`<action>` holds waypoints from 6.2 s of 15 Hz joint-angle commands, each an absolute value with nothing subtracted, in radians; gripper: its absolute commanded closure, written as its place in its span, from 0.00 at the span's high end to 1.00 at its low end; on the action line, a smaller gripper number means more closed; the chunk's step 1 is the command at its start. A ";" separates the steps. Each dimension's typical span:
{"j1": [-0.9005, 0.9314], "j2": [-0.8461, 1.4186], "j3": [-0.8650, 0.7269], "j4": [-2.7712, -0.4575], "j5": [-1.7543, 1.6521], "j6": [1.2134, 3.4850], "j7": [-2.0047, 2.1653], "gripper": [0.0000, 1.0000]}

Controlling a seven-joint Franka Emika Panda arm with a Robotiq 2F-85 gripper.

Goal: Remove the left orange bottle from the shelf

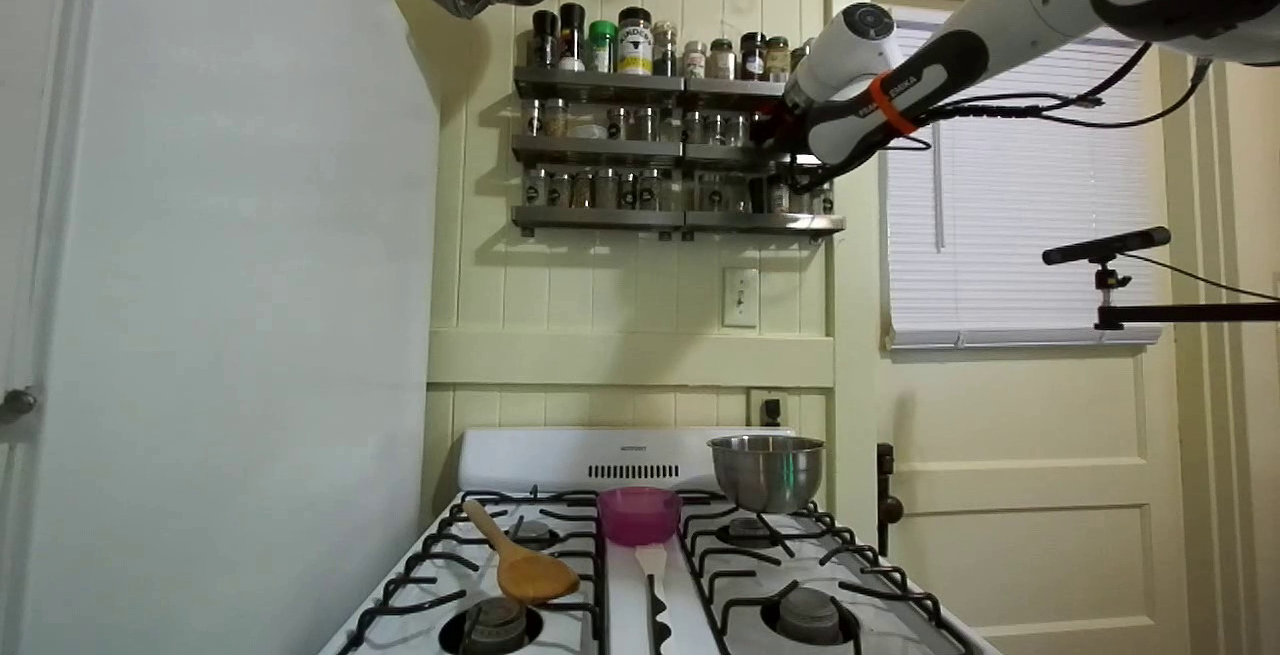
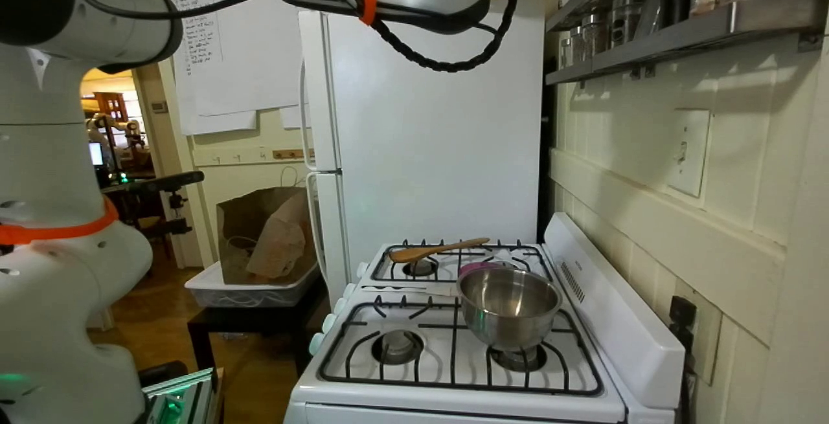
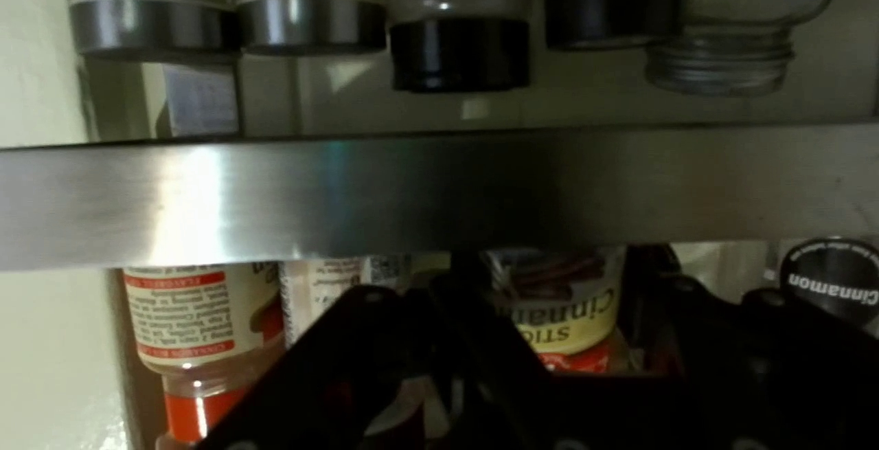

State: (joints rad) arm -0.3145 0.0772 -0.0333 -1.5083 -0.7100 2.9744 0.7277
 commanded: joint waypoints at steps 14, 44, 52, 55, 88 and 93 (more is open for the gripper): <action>-0.318 -0.031 -0.047 -1.632 -0.928 3.023 0.553 0.23; -0.325 -0.090 -0.098 -1.759 -0.953 3.148 0.234 0.23; -0.327 -0.089 -0.103 -1.776 -0.908 3.184 0.121 0.23; -0.327 -0.090 -0.110 -1.787 -0.899 3.213 0.053 0.23; 0.506 -0.551 -0.629 -2.181 -0.760 3.373 0.270 0.23; 0.833 -0.718 -0.800 -2.225 -0.772 3.321 0.273 0.23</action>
State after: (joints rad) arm 0.6607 -0.5783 -0.7265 -2.1800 -0.7495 3.3929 0.2640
